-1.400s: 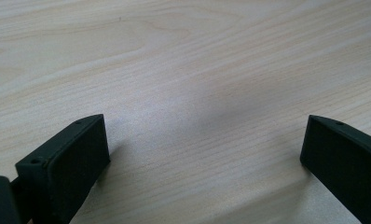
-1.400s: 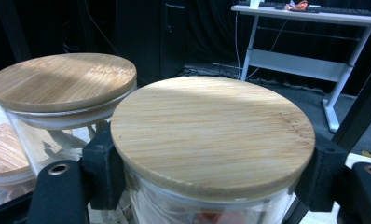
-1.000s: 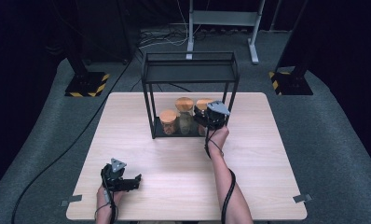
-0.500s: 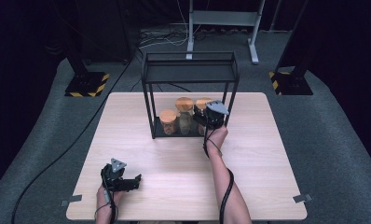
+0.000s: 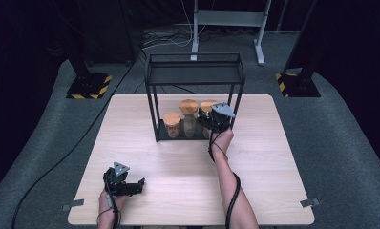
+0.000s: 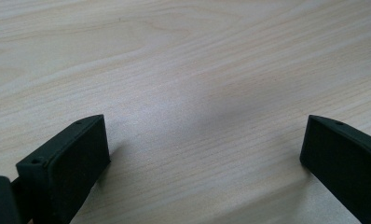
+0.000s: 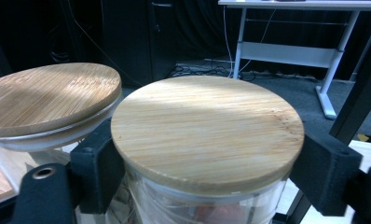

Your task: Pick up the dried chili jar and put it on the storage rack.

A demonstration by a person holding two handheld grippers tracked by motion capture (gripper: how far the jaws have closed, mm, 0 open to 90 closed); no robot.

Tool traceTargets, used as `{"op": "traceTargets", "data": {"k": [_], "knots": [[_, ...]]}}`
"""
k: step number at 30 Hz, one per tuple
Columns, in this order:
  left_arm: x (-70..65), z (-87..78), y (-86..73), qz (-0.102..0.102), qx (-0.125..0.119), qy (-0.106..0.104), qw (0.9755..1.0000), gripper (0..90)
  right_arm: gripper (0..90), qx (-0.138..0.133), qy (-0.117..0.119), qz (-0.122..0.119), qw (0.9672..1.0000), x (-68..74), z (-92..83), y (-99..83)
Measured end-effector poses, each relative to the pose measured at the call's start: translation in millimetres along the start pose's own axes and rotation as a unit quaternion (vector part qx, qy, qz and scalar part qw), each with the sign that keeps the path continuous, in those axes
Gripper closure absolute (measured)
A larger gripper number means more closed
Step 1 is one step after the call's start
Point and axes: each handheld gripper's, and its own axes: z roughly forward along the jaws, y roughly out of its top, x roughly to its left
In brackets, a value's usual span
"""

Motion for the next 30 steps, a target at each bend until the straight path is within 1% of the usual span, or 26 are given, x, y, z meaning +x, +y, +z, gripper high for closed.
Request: {"op": "traceTargets", "data": {"k": [5, 7, 9, 15, 19, 23, 28, 30], "knots": [[-0.1, 0.0, 0.0, 0.000, 0.000, 0.000, 1.0000, 0.3, 12.5, 0.016, -0.001, -0.006, 0.9998, 1.7, -1.4, -3.1], [0.0, 0.0, 0.0, 0.000, 0.000, 0.000, 1.0000, 0.3, 10.9, 0.022, 0.002, -0.006, 0.9997, 1.7, -2.4, -4.7], [0.0, 0.0, 0.0, 0.000, 0.000, 0.000, 1.0000, 0.3, 8.4, 0.028, 0.002, -0.011, 0.9995, 2.9, -3.1, -5.9], [0.0, 0.0, 0.0, 0.000, 0.000, 0.000, 1.0000, 0.3, 3.1, 0.050, 0.012, -0.020, 0.9985, 4.9, -6.4, -11.7], [0.0, 0.0, 0.0, 0.000, 0.000, 0.000, 1.0000, 0.3, 0.0, 0.072, 0.025, -0.026, 0.9968, 6.7, -9.3, -16.3], [0.1, 0.0, 0.0, 0.000, 0.000, 0.000, 1.0000, 0.3, 0.0, 0.087, 0.038, -0.029, 0.9950, 4.6, -15.7, -21.1], [0.1, 0.0, 0.1, -0.001, 0.000, 0.000, 1.0000, 0.3, 0.0, 0.112, 0.062, -0.027, 0.9915, 0.8, -24.7, -28.2], [0.1, 0.1, 0.1, -0.001, 0.000, 0.000, 1.0000, 0.3, 0.0, 0.122, 0.070, -0.032, 0.9895, 0.4, -28.5, -31.4]]}}
